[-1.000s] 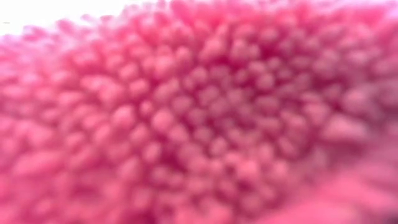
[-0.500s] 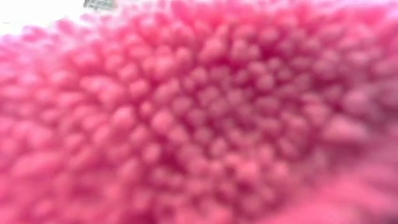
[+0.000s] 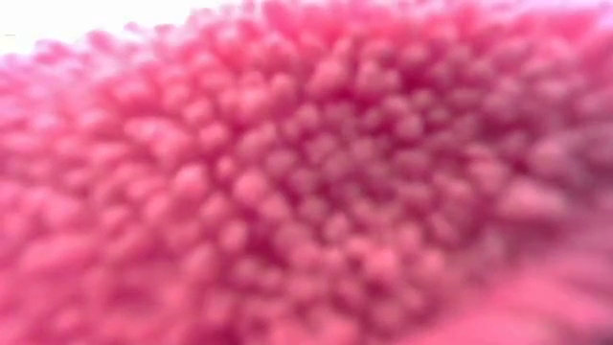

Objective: Fold microfiber towels
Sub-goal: Fold the gray microfiber cloth

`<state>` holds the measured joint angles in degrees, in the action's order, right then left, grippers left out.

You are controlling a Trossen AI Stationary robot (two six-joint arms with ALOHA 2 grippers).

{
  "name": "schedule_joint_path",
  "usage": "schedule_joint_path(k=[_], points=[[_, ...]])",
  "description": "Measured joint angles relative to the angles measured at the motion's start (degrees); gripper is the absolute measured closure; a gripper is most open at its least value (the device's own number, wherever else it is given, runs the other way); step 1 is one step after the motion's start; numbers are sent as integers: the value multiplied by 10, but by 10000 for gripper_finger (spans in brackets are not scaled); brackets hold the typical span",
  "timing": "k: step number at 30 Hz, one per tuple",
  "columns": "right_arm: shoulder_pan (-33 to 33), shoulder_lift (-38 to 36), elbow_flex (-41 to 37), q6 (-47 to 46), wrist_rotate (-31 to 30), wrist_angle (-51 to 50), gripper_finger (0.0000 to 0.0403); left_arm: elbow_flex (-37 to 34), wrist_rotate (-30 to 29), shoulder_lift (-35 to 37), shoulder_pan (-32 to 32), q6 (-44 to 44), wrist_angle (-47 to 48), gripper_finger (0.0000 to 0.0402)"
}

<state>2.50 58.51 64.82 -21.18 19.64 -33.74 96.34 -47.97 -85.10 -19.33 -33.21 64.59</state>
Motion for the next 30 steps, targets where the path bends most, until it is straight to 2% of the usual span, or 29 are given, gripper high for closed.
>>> schedule_joint_path(k=[7, 11, 20, 30], points=[[77, -18, 39, 71, 1, -31, 403, 93, -18, 3, 61, 143, -2, 401], [103, -14, 72, 117, 0, -50, 403, 118, -18, 3, 83, 192, 0, 401], [175, 4, 129, 212, 0, -101, 403, 121, -15, 2, 105, 204, 27, 401], [248, 65, 197, 285, 2, -149, 403, 121, -14, 2, 128, 215, 35, 401]])
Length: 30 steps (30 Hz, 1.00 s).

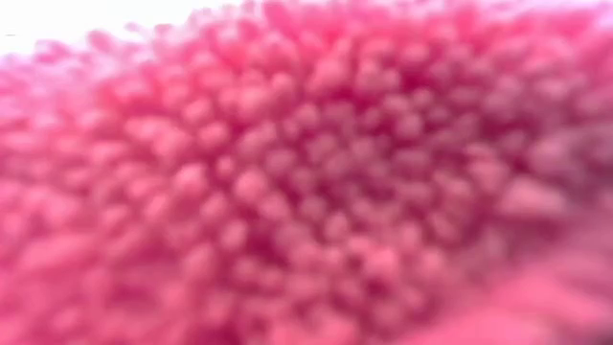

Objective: Fold microfiber towels
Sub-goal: Fold the gray microfiber cloth

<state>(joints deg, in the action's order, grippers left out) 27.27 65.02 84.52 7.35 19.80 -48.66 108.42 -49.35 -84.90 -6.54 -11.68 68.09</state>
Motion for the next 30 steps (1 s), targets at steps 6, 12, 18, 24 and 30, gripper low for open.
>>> schedule_joint_path(k=[6, 12, 18, 24, 30], points=[[-10, 18, 9, -34, 43, -11, 403, 0, 30, 0, -1, -11, 6, 402], [-68, 26, 8, -80, 43, -75, 403, 0, 85, 0, -27, -87, 80, 402], [-163, 26, -35, -161, 45, -81, 403, 0, 125, -4, -72, -186, 143, 402], [-261, 26, -113, -254, 45, 2, 403, 0, 161, -5, -133, -274, 146, 402], [-334, 26, -198, -346, 78, 131, 403, -1, 196, -41, -192, -380, 162, 402]])
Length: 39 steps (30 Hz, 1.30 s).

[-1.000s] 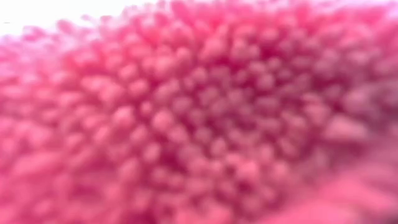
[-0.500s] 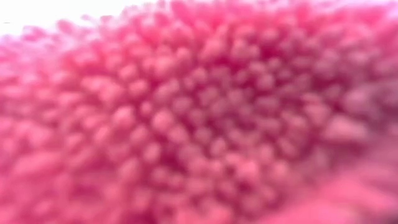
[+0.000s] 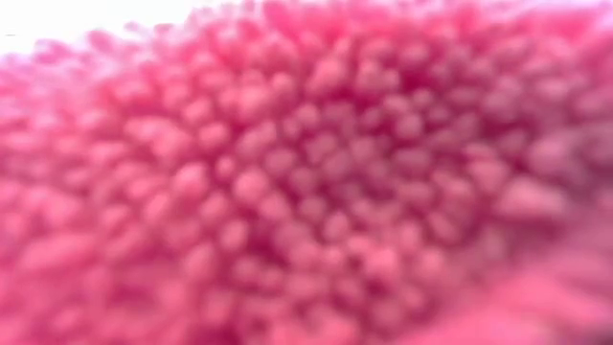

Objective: Fold microfiber towels
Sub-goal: Fold the gray microfiber cloth

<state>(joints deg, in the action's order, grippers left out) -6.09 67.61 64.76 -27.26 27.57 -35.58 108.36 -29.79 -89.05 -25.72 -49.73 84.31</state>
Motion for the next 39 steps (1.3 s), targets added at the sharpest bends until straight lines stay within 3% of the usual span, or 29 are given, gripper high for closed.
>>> schedule_joint_path(k=[4, 7, 13, 23, 28, 34, 39], points=[[-30, 0, -42, -68, 40, 97, 403, 0, 45, -41, -30, -40, -1, 402], [-43, 0, -54, -93, 60, 151, 403, 0, 46, -67, -40, -41, 0, 402], [-16, -31, -26, -54, 71, 175, 403, 0, -56, -65, -12, 17, 5, 402], [115, -93, 2, 52, 34, 166, 403, 0, -260, 17, 75, 105, 6, 402], [142, -88, 2, 76, 17, 137, 403, 1, -289, 38, 96, 125, -13, 402], [144, -67, 2, 100, -50, 90, 403, 1, -303, 40, 100, 140, -22, 402], [144, -48, 2, 104, -53, 86, 403, 1, -313, 40, 100, 141, -33, 402]])
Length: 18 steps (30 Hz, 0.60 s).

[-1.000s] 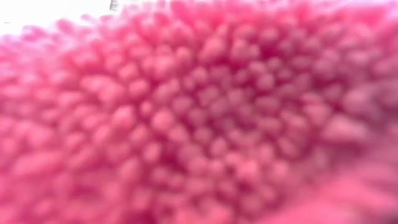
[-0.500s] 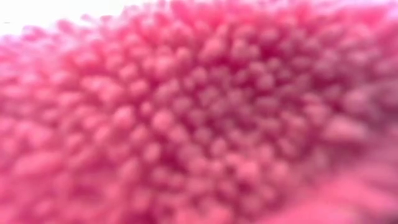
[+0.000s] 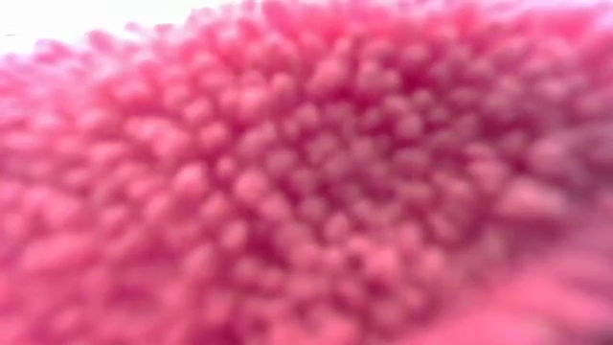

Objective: Fold microfiber towels
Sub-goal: Fold the gray microfiber cloth

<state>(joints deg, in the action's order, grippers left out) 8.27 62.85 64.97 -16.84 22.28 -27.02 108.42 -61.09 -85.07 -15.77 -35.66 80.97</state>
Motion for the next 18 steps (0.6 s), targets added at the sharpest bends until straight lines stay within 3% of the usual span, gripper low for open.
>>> schedule_joint_path(k=[18], points=[[-1, 16, 0, 4, -12, 28, 403, 0, 41, 0, 0, 26, -7, 402]])
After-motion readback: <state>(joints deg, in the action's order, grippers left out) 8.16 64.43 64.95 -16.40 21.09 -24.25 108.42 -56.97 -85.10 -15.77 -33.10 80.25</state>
